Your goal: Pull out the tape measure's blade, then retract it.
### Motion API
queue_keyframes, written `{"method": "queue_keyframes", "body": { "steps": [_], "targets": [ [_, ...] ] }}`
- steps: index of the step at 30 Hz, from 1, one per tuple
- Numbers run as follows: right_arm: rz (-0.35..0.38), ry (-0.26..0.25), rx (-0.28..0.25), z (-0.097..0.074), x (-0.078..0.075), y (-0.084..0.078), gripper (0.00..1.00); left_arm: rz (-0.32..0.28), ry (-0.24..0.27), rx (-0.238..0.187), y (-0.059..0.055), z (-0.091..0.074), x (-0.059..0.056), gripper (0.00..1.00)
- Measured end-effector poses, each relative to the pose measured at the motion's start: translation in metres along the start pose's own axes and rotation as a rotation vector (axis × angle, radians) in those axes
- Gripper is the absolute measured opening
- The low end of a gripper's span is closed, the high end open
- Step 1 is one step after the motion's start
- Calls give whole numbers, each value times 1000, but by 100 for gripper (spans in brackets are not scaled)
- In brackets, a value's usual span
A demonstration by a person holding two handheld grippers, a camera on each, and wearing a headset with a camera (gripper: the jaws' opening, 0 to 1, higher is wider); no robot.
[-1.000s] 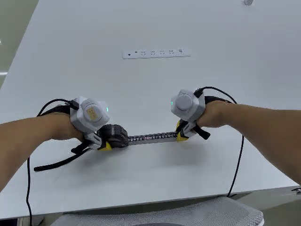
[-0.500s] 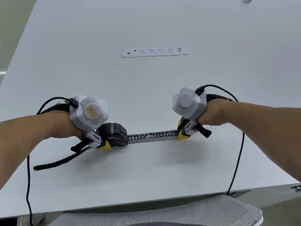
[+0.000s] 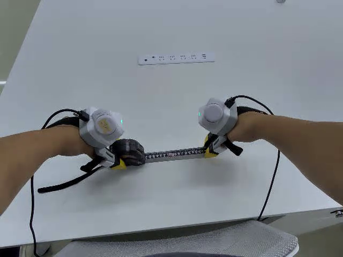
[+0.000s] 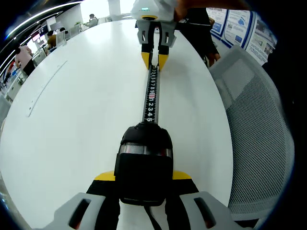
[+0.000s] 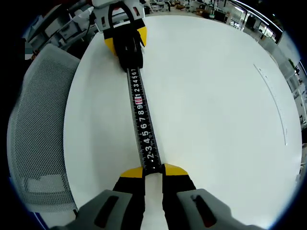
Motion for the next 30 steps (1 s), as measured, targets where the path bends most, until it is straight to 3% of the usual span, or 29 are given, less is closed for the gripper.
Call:
{"method": "queue_keyframes", "body": {
  "steps": [30],
  "targets": [
    [13,-5,4,-6,-1,-14,11,-1,0,8,3,0,1,33]
  ]
}}
Point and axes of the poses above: the centre of the closed fingertips' face, and the gripper's own axes: z roughly forward along the fingers, x roughly to its left, y roughly out of its top, the point moved 3 cm from there along -z, roughly backward along the fingers, and after that the axes turned 12 degrees about y, right-handed, at the moved point
